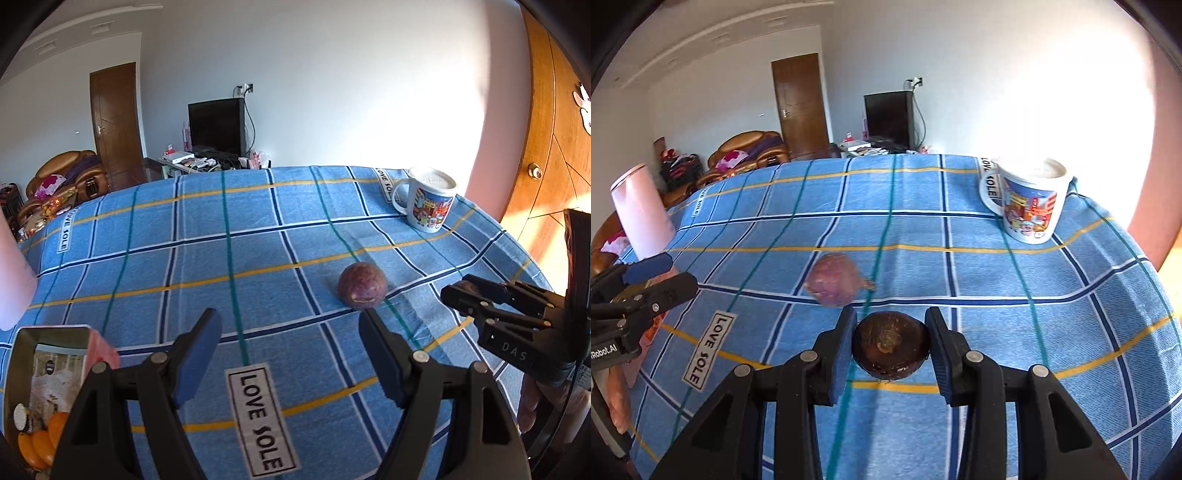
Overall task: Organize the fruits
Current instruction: 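Grasp the chocolate donut with the right tool while the left tool grasps the dark red passion fruit, then carry the passion fruit and donut toward the pink tin with both tools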
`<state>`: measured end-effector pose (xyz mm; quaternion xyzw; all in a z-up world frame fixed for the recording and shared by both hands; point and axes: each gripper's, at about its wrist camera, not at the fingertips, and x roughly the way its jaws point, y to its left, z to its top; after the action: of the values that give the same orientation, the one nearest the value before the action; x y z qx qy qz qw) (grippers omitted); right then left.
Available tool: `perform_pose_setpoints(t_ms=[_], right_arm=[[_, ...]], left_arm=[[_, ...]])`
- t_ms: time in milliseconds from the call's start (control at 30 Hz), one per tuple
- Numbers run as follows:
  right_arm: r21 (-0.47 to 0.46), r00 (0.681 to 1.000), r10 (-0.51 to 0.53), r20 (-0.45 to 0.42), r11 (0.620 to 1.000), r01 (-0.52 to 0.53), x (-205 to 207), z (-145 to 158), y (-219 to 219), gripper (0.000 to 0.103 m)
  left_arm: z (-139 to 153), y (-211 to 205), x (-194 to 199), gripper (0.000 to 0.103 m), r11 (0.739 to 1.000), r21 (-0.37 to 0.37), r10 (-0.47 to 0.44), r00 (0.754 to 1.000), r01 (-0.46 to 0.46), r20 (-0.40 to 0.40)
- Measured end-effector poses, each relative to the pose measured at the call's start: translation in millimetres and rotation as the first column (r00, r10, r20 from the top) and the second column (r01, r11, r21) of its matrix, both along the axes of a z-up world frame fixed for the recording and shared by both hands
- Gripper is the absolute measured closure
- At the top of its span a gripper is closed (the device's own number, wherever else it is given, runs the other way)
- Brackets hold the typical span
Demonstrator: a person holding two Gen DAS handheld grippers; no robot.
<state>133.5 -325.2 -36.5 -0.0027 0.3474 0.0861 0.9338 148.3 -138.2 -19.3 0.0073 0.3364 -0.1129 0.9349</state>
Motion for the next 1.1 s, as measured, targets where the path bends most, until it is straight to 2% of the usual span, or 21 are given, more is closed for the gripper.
perform_pose_setpoints(t_ms=[267,533,633,667,700,767,867,1100], right_arm=[[0.024,0.996,-0.089,-0.026,0.996,0.089,19,-15,-30,0.063],[0.066,0.993,-0.112,-0.041,0.991,0.115,25,-18,-41,0.063],[0.087,0.993,-0.112,-0.048,0.989,0.116,25,-19,-44,0.063],[0.089,0.992,-0.113,-0.050,0.989,0.117,25,-19,-44,0.063],[0.093,0.993,-0.108,-0.050,0.989,0.112,25,-19,-44,0.063],[0.096,0.994,-0.102,-0.048,0.990,0.106,25,-19,-43,0.063],[0.089,0.995,-0.089,-0.046,0.992,0.093,25,-19,-41,0.063],[0.066,0.999,-0.039,-0.032,0.997,0.041,26,-18,-30,0.063]], left_arm=[[-21,-58,43,0.024,0.996,0.024,-0.082,0.994,0.084,-0.078],[-38,-79,77,0.024,0.993,0.012,-0.112,0.984,0.115,-0.141],[-48,-78,86,0.031,0.993,0.003,-0.116,0.978,0.119,-0.174],[-52,-78,90,0.039,0.992,-0.012,-0.126,0.971,0.126,-0.205],[-53,-76,90,0.042,0.991,-0.033,-0.134,0.968,0.130,-0.210],[-50,-72,88,0.050,0.988,-0.064,-0.148,0.969,0.138,-0.197],[-48,-71,81,0.050,0.991,-0.034,-0.133,0.974,0.129,-0.185],[-42,-58,72,0.050,0.994,-0.043,-0.101,0.986,0.096,-0.135]])
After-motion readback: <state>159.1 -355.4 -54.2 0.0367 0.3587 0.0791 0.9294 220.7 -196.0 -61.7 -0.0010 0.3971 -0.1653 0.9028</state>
